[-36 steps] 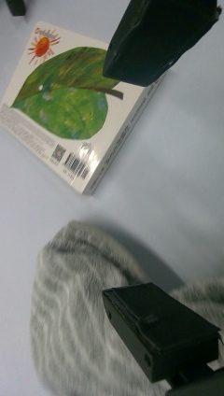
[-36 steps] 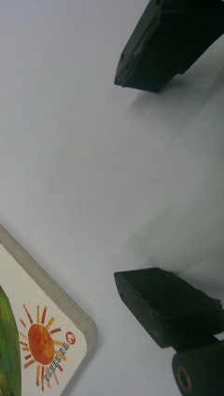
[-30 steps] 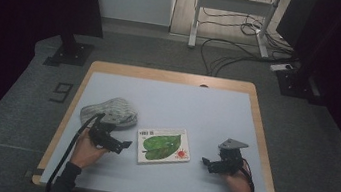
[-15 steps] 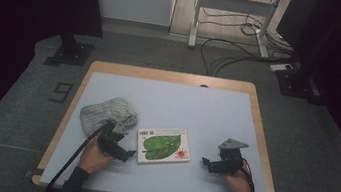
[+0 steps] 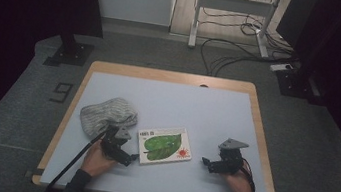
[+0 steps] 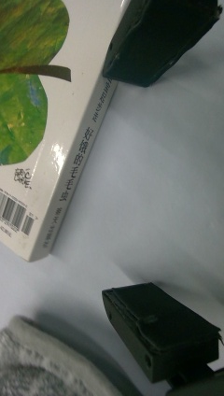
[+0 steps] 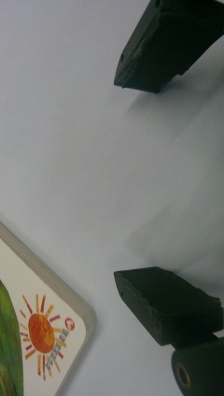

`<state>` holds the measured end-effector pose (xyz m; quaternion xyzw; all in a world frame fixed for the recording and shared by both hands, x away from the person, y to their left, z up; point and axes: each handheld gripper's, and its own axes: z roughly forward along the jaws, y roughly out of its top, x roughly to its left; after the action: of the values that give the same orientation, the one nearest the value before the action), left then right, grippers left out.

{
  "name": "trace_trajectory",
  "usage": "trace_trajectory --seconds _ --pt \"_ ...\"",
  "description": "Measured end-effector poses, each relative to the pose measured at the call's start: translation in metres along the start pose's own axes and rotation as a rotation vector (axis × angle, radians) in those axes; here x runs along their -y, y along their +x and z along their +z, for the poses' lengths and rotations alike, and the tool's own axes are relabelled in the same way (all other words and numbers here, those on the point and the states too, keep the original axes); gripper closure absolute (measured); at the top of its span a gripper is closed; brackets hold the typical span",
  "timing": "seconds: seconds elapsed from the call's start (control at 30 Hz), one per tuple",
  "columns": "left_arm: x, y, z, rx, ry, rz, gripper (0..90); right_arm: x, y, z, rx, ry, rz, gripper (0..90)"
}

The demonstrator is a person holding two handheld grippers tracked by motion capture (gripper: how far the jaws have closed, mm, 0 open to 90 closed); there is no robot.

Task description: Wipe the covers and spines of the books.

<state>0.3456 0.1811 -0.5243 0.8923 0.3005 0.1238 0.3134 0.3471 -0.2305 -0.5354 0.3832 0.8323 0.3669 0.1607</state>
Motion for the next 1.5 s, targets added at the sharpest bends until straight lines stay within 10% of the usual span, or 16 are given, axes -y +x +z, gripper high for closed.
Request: trace_trajectory --seconds 0.67,1.5 --pt "-0.015 -0.025 0.016 0.115 -0.028 0.083 0.0 -0.031 -0.004 0.001 -0.049 0.01 -0.03 8.7" --pt "-0.015 -0.026 0.017 0.118 -0.03 0.081 0.0 -0.078 0.014 0.058 -0.157 0.074 -0.077 0.0"
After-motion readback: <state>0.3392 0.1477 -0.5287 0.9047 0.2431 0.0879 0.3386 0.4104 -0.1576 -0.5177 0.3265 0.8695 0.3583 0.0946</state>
